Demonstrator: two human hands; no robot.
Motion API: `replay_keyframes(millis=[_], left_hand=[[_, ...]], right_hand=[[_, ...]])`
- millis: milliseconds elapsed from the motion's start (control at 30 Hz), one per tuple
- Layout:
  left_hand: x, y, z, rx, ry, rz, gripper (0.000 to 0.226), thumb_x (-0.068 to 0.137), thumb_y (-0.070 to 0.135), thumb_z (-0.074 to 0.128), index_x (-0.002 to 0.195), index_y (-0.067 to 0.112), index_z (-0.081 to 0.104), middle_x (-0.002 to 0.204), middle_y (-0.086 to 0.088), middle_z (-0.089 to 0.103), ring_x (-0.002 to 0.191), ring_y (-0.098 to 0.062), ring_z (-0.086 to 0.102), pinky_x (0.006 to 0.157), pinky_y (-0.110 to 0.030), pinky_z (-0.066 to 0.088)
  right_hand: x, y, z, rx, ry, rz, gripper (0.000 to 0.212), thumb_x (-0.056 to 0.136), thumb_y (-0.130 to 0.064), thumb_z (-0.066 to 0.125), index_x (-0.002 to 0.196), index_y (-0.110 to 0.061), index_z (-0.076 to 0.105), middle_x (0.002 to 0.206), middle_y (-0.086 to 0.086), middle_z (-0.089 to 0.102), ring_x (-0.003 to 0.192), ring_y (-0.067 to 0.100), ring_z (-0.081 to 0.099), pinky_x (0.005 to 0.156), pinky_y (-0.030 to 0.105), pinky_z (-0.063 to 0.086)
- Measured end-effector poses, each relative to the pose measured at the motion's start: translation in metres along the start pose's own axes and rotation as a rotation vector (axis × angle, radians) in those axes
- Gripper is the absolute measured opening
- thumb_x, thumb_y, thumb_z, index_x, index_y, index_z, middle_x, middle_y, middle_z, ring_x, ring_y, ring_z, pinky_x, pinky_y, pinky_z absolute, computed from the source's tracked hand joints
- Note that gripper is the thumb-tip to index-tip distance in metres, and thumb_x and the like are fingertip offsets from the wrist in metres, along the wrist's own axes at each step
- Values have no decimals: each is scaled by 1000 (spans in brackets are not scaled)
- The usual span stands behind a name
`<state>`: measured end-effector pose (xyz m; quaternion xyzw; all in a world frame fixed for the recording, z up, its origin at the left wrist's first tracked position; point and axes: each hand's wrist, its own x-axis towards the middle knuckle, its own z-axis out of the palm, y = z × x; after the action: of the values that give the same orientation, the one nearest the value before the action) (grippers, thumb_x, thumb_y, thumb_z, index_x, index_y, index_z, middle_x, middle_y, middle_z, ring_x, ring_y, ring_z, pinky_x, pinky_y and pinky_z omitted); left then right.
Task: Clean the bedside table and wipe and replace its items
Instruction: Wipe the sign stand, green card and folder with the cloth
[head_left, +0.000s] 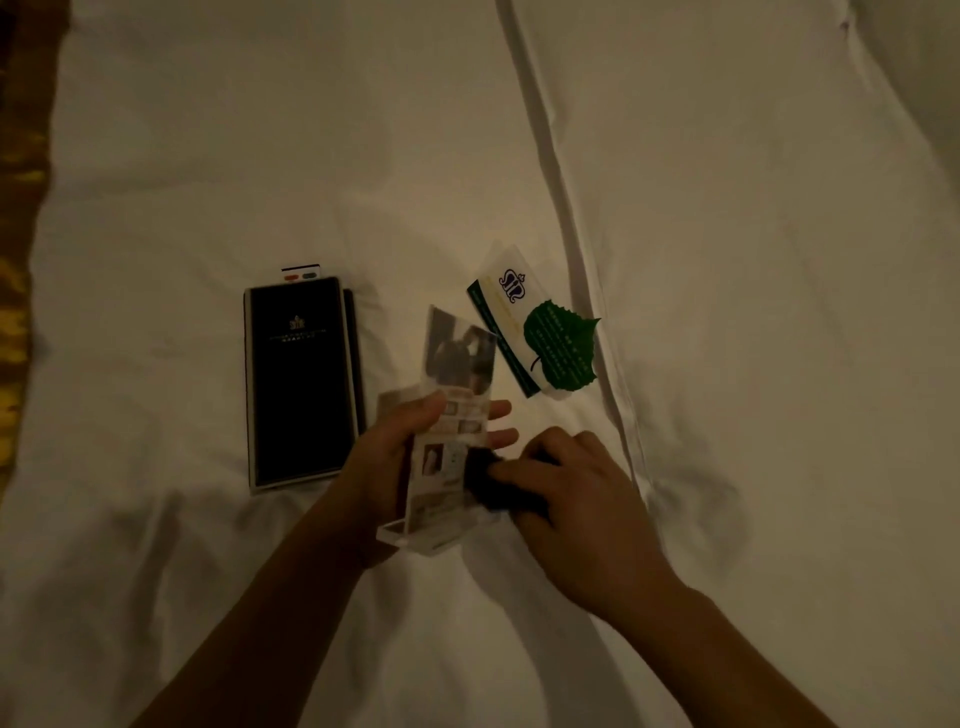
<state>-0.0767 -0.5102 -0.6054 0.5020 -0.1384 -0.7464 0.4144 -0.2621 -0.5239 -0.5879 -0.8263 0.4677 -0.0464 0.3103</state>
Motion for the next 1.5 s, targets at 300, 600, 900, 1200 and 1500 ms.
replay_keyframes(millis=[300, 600, 900, 1200, 1500], left_hand=[[-9, -3, 7, -151, -68, -12, 51, 79, 53, 55, 109, 18, 77, 109, -13, 72, 99, -27, 70, 81, -38, 57], [-18, -11, 7, -100, 9, 15, 53, 86, 55, 44, 105, 19, 78, 109, -14, 74, 98, -28, 71, 81, -39, 60], [-22, -23, 10, -82, 53, -85, 65, 85, 66, 38, 113, 20, 73, 120, -19, 70, 109, -38, 68, 78, -47, 60], [-16, -10, 1, -70, 150, 70, 63, 89, 59, 35, 122, 18, 69, 129, -17, 66, 119, -37, 63, 100, -57, 48], [-13, -12, 4, 7, 193, 57, 48, 85, 53, 50, 108, 20, 77, 119, -13, 72, 109, -28, 69, 83, -39, 57]], right_hand=[[3, -18, 10, 186, 201, -53, 36, 88, -36, 51, 122, -34, 64, 107, -6, 59, 91, 12, 46, 73, 22, 41], [-5, -8, 7, 155, 115, 6, 35, 87, -41, 49, 118, -39, 65, 101, -9, 56, 90, 10, 43, 72, 14, 33], [39, 2, 3, 81, 377, 249, 35, 93, -27, 60, 127, -33, 63, 107, -2, 58, 96, 13, 43, 72, 27, 38], [-10, -5, 13, 93, 23, 84, 31, 87, -32, 58, 115, -41, 68, 92, -7, 56, 83, 14, 45, 68, 30, 42], [-9, -19, -5, 56, -92, -9, 32, 89, -33, 52, 115, -46, 64, 99, -11, 54, 88, 13, 40, 75, 29, 40]])
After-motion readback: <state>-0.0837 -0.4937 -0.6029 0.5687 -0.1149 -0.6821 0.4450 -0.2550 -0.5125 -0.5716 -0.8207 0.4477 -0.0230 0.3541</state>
